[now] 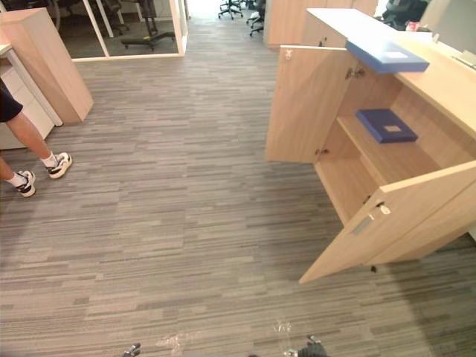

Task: Walk over to the cabinet, pick up the folder, carry it to the office cabinet, place the folder inside the office cabinet, then close the office cabinet door

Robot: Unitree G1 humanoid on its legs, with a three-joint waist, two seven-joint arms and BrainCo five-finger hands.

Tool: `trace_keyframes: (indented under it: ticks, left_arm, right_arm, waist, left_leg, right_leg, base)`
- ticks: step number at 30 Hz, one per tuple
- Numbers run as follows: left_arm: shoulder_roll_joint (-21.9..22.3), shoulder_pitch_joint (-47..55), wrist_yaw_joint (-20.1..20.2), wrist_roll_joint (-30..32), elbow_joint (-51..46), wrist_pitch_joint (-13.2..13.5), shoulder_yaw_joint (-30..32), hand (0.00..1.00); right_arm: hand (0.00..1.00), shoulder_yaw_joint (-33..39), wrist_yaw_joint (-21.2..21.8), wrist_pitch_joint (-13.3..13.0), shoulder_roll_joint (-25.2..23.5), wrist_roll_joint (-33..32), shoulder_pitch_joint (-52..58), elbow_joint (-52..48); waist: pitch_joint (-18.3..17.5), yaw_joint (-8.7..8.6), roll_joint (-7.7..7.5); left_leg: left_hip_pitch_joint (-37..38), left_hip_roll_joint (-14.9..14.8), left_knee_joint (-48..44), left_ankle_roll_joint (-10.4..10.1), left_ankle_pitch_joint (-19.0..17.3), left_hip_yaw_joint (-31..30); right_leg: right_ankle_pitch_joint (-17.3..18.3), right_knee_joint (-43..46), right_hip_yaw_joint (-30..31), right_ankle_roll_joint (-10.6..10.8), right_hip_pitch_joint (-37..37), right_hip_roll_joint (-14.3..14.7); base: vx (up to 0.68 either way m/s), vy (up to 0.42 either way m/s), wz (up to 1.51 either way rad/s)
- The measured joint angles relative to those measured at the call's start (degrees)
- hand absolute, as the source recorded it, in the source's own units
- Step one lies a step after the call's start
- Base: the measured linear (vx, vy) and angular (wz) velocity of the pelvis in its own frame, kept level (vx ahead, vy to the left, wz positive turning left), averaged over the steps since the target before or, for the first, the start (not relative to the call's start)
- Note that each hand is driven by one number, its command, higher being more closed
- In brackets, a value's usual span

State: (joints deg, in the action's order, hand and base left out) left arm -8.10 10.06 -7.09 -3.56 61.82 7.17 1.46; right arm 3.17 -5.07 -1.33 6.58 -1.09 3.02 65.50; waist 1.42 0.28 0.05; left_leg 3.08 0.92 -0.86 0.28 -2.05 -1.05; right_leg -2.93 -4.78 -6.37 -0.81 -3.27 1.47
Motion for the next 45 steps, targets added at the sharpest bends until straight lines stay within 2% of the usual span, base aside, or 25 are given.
trace_keyframes:
  ticks: [4, 13, 31, 37, 39, 40, 41, 42, 43, 45]
  left_arm:
    - [0.0, -0.8, 0.4, -0.4, 0.8, 0.3, -0.2, 0.0]
    - [-0.1, -0.8, 0.5, -0.4, 0.8, 0.8, -0.2, 0.0]
    - [-0.6, -1.0, 1.2, 0.8, 0.8, 1.2, 0.2, 0.0]
    - [-0.2, -0.8, 1.0, -3.6, 0.7, 1.2, 3.0, 0.0]
    - [0.2, -0.7, 0.6, -3.7, 0.6, 1.2, 4.2, 0.0]
    - [0.3, -0.7, 0.5, -3.7, 0.5, 1.2, 4.6, 0.0]
    - [0.9, -0.4, 0.4, -3.7, -0.7, 1.2, 6.5, 0.0]
    - [1.7, -0.3, 0.2, -4.1, -2.5, 1.3, 9.0, 0.0]
    - [2.2, -0.2, 0.1, -4.9, -3.2, 1.3, 10.2, 0.0]
    - [3.6, -0.1, -0.1, -8.1, -4.1, 1.7, 12.6, 0.0]
  right_arm:
    - [0.0, -0.3, 0.5, -0.1, -2.7, 0.1, -1.3, 0.0]
    - [0.0, -0.5, 0.6, -0.1, -3.1, 0.0, -1.7, 0.0]
    - [0.0, -0.8, 1.1, 0.0, -3.5, 0.0, -2.3, 0.0]
    - [0.0, -0.5, 1.1, 0.0, -3.9, -0.5, -2.5, 0.0]
    - [0.0, -0.2, 1.1, -0.2, -3.9, -1.4, -2.5, -0.1]
    - [0.0, -0.2, 1.1, -0.2, -4.0, -1.9, -2.4, -0.1]
    - [0.0, -0.3, 1.1, -0.3, -4.1, -2.3, -2.2, -1.1]
    - [0.0, -0.5, 1.1, -0.3, -4.1, -2.4, -2.1, -2.4]
    - [0.0, -0.5, 1.1, -0.4, -4.0, -2.4, -2.1, -2.9]
    - [0.0, -0.3, 1.0, -0.4, -3.5, -2.7, -2.2, -3.0]
  waist:
    - [0.3, 0.25, -0.01]
    - [0.7, 0.43, -0.62]
    - [1.0, 0.34, -1.33]
    - [2.5, 0.46, -1.6]
    - [3.2, 0.48, -1.53]
    - [3.3, 0.51, -1.47]
    - [4.0, 0.61, -1.49]
    - [5.4, 0.78, -1.22]
    - [5.9, 0.83, -1.48]
    - [7.4, 1.51, -1.08]
  left_leg:
    - [0.0, 0.4, 0.2, 0.4, 0.5, 0.0]
    - [1.0, 0.8, 2.6, 0.6, 2.1, -0.1]
    - [0.8, 1.4, 2.1, 0.9, 2.1, -0.6]
    - [-3.6, 1.0, -9.5, 0.8, -4.2, 0.1]
    - [-4.4, 0.4, -13.4, 0.1, -6.4, 0.4]
    - [-5.0, 0.2, -14.8, -1.0, -7.1, 0.5]
    - [-7.2, -0.6, -20.1, -3.8, -8.9, 1.1]
    - [-11.6, -1.0, -29.2, -4.6, -9.0, 2.0]
    - [-14.4, -1.3, -34.5, -4.9, -8.7, 2.6]
    - [-19.8, -4.3, -44.8, -2.8, -12.1, 5.3]
  right_leg:
    - [0.0, 0.0, 0.0, 0.2, 0.0, -0.4]
    - [-0.2, -0.3, 0.0, 0.8, 0.2, -0.8]
    - [-0.6, -0.3, -0.3, 0.7, 0.1, -1.4]
    - [-0.4, -0.3, -0.2, 1.0, -0.9, -1.2]
    - [0.0, -0.3, 0.0, 0.9, -1.8, -0.8]
    - [0.6, -0.3, 0.1, 0.1, -1.9, -0.6]
    - [0.8, -0.3, -0.1, -0.1, -2.1, -0.4]
    - [1.1, -0.3, -0.1, -0.6, -2.5, -0.4]
    - [1.2, 0.0, 0.0, -0.9, -2.8, -0.7]
    - [2.4, 1.8, 0.4, -0.6, -3.8, -1.8]
  base:
    - [-0.05, 0.017, 0.02]
    - [-0.04, 0.018, 0.0]
    - [0.0, 0.007, 0.01]
    - [-0.01, 0.031, -0.02]
    - [0.0, 0.051, -0.07]
    - [0.01, 0.052, -0.08]
    - [0.0, 0.061, -0.09]
    - [-0.01, 0.061, -0.1]
    - [0.02, 0.07, -0.16]
    - [0.1, 0.106, -0.17]
